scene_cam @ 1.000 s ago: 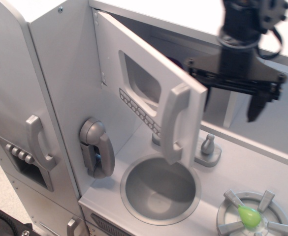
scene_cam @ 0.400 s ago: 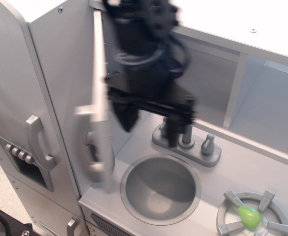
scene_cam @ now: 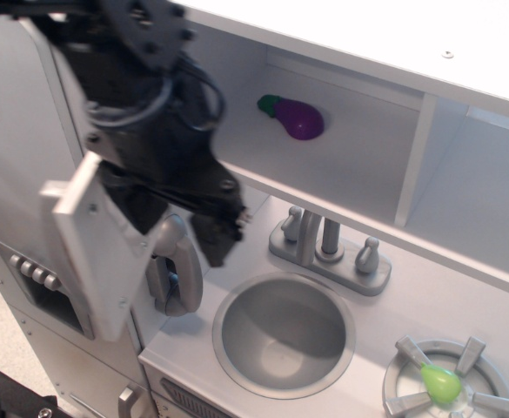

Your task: Open microwave

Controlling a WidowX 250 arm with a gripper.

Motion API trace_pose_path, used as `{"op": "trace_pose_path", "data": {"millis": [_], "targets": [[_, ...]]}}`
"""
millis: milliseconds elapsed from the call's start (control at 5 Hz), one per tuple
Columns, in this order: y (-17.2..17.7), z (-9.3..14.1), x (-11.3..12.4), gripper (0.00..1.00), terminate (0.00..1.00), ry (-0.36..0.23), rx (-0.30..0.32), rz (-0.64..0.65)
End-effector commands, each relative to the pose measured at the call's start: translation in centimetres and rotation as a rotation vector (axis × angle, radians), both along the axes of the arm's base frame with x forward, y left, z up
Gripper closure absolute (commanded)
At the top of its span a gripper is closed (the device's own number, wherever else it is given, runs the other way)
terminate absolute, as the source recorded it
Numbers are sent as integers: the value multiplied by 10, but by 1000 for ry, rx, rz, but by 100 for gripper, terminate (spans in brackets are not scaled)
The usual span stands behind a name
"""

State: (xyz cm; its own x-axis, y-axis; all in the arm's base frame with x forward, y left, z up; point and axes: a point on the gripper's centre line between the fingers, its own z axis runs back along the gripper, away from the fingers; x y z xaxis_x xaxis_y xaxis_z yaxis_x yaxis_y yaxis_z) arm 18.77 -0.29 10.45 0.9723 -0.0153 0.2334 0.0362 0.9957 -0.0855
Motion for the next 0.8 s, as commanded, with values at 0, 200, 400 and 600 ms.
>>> {"op": "trace_pose_path", "data": {"millis": [0, 200, 400, 600], "targets": [[38, 33, 23, 0, 0, -42, 33, 52], [39, 36, 21, 0, 0, -51, 88, 66], [45, 44, 21, 0, 0, -40, 90, 87], [24, 75, 22, 0, 0, -49, -6, 82]]}}
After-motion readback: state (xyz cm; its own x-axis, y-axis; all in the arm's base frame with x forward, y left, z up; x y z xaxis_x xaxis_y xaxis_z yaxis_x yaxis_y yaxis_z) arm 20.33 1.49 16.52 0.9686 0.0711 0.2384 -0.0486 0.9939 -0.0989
